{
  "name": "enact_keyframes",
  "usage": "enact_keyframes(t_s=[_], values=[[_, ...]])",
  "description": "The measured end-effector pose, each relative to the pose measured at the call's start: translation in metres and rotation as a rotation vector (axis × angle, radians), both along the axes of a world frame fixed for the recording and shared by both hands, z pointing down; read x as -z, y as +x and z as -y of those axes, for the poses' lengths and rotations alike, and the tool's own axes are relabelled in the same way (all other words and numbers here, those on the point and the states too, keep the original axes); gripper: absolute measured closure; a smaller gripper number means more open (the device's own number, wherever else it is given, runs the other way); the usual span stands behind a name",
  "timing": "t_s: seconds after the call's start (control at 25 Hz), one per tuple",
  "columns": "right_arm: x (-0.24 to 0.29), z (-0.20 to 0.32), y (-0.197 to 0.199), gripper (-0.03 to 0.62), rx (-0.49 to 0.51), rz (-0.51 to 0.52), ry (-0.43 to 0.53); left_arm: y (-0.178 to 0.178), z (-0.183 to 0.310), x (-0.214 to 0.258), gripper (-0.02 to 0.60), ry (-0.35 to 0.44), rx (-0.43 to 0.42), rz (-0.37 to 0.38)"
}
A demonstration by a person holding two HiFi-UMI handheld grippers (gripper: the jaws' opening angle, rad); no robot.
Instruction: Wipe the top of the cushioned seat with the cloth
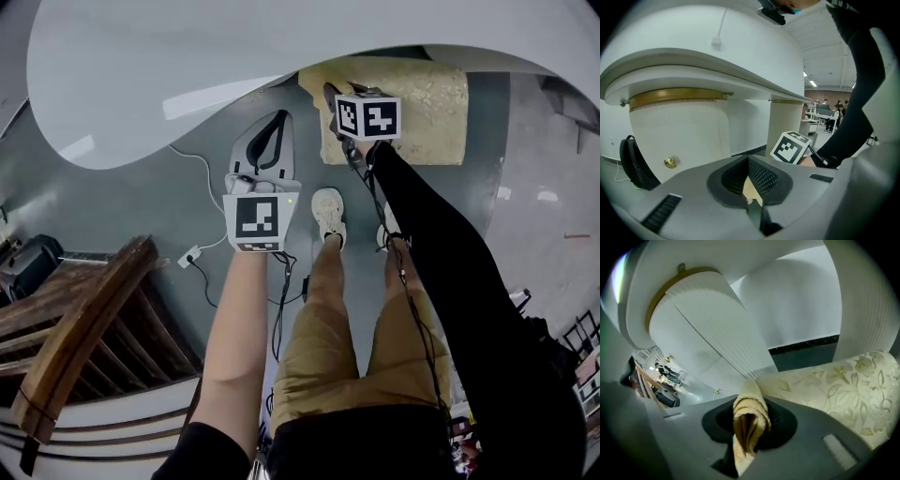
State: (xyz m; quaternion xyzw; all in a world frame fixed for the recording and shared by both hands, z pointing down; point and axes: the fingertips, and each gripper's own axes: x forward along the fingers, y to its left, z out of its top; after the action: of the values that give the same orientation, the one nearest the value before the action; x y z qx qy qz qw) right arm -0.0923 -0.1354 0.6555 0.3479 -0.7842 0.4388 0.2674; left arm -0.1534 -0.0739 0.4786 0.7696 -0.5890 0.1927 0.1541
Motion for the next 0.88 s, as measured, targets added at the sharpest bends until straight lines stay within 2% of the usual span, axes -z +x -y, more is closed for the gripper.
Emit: enact_keyframes(t_s=[0.12,0.24,0.36,0.64,0.88], values=[[-0.005,0.006,0.016,0.534,0.009,-0.014,0.0,-0.001,-0.002,-0.005,0.574,-0.007,0.003,-0.004],[0.0,0.015,0.037,0.534,0.032,-0.067,0.048,0.006,0.002,-0.007,0.574,-0.008,-0.004,-0.013],[0.002,0.028,0.072,0.534,-0.011,-0.12,0.066,0.019,0.009,-0.005,0.574,-0.004,-0.022,-0.014],[0.0,0.056,0.195,0.534,-0.15,-0.228,0.067,0.06,0.026,0.001,0.574,0.008,-0.056,-0.019],[0.0,0.071,0.301,0.534,-0.228,-0.384,0.077,0.092,0.029,0.001,0.574,0.007,-0.076,-0.022]])
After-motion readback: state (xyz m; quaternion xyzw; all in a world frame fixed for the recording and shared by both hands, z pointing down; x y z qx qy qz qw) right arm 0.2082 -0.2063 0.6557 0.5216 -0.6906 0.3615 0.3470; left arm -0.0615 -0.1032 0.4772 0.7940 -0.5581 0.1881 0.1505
